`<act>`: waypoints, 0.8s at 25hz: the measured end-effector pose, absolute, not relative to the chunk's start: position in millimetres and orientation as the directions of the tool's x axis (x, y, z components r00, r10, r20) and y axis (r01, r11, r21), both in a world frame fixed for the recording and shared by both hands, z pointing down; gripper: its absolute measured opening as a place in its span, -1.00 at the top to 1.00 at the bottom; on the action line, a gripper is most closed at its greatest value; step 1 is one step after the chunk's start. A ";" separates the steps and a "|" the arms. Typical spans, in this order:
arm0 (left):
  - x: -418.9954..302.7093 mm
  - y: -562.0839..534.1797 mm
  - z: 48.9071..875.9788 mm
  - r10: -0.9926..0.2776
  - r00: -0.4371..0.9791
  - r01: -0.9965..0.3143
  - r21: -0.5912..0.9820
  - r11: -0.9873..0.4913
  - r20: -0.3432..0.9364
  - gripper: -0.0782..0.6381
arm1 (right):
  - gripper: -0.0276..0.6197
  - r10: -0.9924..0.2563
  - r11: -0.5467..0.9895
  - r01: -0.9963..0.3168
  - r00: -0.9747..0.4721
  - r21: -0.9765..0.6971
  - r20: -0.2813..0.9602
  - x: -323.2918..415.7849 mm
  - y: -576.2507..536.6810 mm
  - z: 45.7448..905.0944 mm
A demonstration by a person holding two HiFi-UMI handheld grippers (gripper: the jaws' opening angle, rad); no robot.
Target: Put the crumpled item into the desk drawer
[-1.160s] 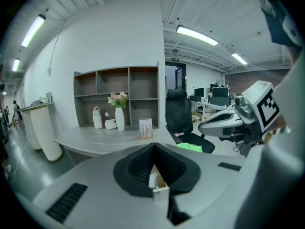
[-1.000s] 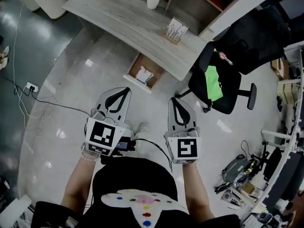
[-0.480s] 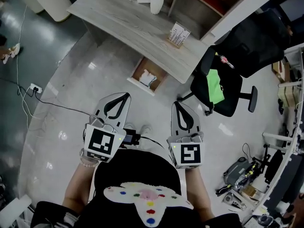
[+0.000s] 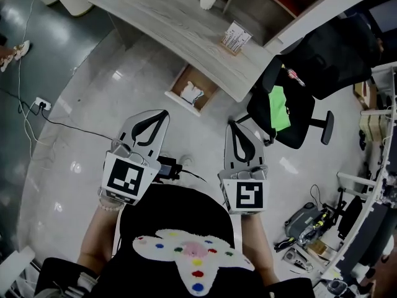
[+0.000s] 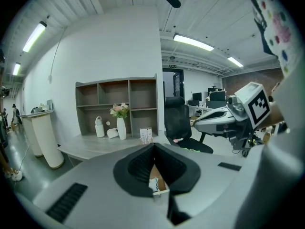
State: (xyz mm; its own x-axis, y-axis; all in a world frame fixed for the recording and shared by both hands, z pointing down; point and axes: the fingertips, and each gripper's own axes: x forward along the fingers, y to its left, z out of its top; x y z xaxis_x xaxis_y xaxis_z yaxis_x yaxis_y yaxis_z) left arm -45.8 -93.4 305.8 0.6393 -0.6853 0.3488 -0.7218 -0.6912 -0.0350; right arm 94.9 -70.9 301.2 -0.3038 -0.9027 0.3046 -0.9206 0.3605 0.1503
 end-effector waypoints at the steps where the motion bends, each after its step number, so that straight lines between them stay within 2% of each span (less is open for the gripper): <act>1: -45.3 -94.4 305.3 -0.685 0.640 -0.720 -0.039 -0.693 0.347 0.75 | 0.91 -0.903 0.363 -0.921 -0.309 0.145 0.298 93.2 -71.3 299.9; 20: -46.4 -100.3 305.7 -0.690 0.639 -0.719 -0.052 -0.693 0.340 0.75 | 0.91 -0.911 0.347 -0.927 -0.298 0.141 0.285 91.4 -75.1 297.3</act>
